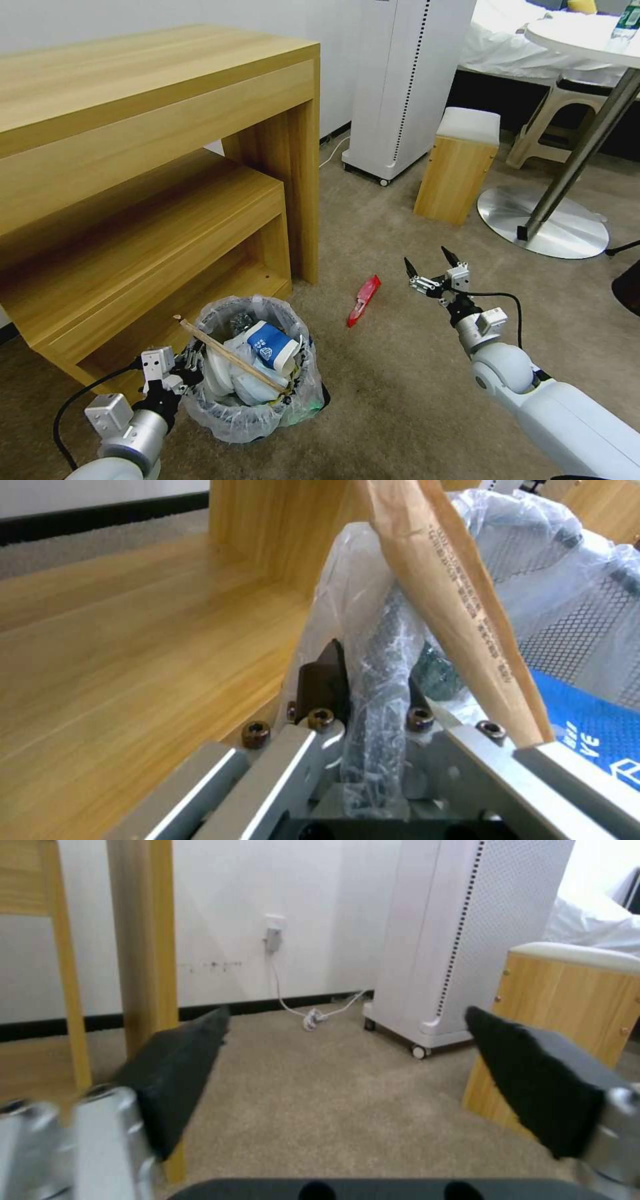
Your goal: Pick up the trash bin and place the garbage on the floor into it.
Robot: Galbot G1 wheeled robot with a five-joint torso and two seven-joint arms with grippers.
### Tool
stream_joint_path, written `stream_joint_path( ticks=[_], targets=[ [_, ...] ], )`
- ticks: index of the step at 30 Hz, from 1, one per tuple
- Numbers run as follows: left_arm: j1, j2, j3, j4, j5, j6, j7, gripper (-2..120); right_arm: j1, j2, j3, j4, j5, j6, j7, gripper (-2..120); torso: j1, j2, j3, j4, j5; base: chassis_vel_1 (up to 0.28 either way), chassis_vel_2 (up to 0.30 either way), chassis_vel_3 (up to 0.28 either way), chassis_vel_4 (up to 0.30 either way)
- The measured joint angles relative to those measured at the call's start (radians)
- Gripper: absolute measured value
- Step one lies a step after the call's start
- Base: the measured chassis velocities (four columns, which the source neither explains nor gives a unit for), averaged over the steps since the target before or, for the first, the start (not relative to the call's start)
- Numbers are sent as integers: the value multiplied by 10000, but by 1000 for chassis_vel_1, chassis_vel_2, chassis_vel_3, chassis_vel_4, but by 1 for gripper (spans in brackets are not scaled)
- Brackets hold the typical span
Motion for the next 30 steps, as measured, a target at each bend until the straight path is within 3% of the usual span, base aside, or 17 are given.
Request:
stream_joint_path(
  ticks=[4,10,13,16,30],
  targets=[
    [-46,-21,11,54,4,-10,1,2,37,-16,-47,-85,40,33,-35,78,1,0,1,1,1,-108,84,97,-101],
    [-108,-38,33,129,13,-43,4,2,100,44,-149,-219,0,228,-174,74,1,0,3,-1,1,-138,116,140,-119],
    [-126,-37,33,146,13,-56,4,2,110,73,-226,-239,81,386,-299,80,1,0,3,1,2,-63,93,78,-73],
    [-145,-53,41,201,15,-69,4,2,92,103,-579,64,1228,221,-123,96,0,0,1,1,-1,-14,26,14,-18],
    [-72,-85,52,116,-66,-68,8,2,307,341,-1214,-256,4255,-1692,1729,100,0,0,0,0,1,0,0,0,0]
  ],
)
